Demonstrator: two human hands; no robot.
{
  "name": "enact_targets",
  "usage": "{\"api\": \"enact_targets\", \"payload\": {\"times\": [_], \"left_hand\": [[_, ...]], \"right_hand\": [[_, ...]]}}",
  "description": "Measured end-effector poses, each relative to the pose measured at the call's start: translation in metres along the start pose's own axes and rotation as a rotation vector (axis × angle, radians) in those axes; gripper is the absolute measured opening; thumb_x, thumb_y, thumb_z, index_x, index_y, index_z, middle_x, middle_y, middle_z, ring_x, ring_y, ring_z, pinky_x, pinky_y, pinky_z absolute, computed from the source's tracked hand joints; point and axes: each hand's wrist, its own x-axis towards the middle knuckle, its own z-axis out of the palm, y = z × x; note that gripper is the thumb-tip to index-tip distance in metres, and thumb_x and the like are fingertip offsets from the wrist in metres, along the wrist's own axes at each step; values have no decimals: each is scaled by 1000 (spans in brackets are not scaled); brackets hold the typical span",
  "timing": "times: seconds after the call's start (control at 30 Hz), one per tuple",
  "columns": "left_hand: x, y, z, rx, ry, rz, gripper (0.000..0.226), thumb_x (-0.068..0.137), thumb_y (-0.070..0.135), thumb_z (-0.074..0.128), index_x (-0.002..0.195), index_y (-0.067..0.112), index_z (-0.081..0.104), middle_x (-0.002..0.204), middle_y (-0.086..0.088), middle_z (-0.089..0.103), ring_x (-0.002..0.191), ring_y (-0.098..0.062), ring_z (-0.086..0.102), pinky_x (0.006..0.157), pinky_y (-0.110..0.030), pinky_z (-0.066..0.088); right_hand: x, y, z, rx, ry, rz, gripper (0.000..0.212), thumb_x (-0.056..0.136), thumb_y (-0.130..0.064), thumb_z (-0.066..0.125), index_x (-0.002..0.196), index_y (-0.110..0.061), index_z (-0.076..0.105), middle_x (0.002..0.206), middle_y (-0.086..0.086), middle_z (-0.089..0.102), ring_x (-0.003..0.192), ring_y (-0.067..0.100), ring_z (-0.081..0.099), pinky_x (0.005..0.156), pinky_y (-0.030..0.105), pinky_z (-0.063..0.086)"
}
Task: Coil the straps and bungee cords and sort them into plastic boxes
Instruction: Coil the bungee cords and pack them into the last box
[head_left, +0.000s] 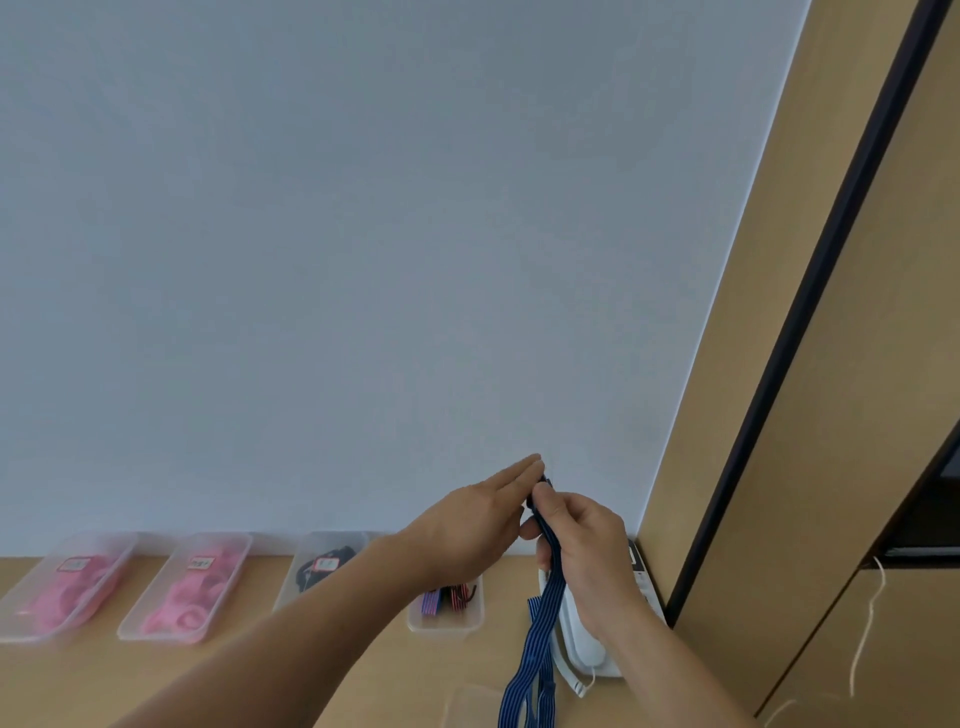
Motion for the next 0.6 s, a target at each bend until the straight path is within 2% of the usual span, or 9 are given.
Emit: {"api": "enact_targets", "payload": {"times": [0.03,0.1,0.17,0.23,0.3,0.4,0.47,0.53,0.6], "left_hand": [[-1,1,-1,-124,-24,-53,60,99,6,38,156,20,23,155,17,28,128,-5,46,101,-17,41],[-2,5,1,-441,-6,-207,67,96,12,42,157,27,17,146,21,38,131,7,39,102,-4,32],[1,8,-3,-784,53,-378,59,92,24,47,150,23,37,131,9,56,125,-8,52,106,-20,42],[4,13,-10,-1048,24,-438,33,92,32,51,113,10,62,106,-9,64,100,-26,61,101,-44,50],[4,17,-13,-1202,7,-421,32,97,29,51,95,0,64,87,-14,61,77,-28,53,89,-45,52],[6,16,-15,-1256,80,-416,28,101,17,51,111,-5,65,95,-22,67,71,-31,58,83,-42,55],[7,16,-14,-1232,128,-398,23,101,14,52,116,0,63,111,-16,72,87,-36,69,86,-43,57],[9,16,-13,-1210,165,-372,20,101,11,53,116,1,62,112,-15,73,95,-36,71,80,-39,59],[10,14,-13,-1159,188,-336,18,101,9,53,115,3,62,107,-18,73,88,-35,69,74,-37,60]], "right_hand": [[1,-1,-1,-4,14,-6,38,92,-34,63,75,0,69,65,10,70,42,15,49,44,25,42],[2,-2,0,-3,17,-17,36,91,-35,65,77,-2,71,64,9,70,42,14,50,44,24,42],[1,-3,1,17,-1,-40,35,84,-38,67,81,-4,72,65,10,71,43,15,51,44,24,42],[-1,-1,3,31,-15,-72,35,77,-41,68,82,-6,72,66,13,71,43,15,51,43,24,42],[-2,1,4,40,-24,-94,34,74,-41,70,79,-8,72,65,15,70,43,15,50,43,23,41],[-2,2,5,28,-34,-88,37,74,-42,70,73,-5,70,60,10,67,41,14,49,42,23,39],[-1,3,5,2,2,-67,45,75,-45,69,69,-1,66,54,9,65,39,14,48,41,22,39],[-1,4,4,-54,26,-61,55,76,-51,65,68,3,63,50,9,62,38,15,47,41,23,39],[-2,6,4,-90,25,-43,57,80,-54,62,69,2,64,50,8,61,38,16,46,42,24,39]]}}
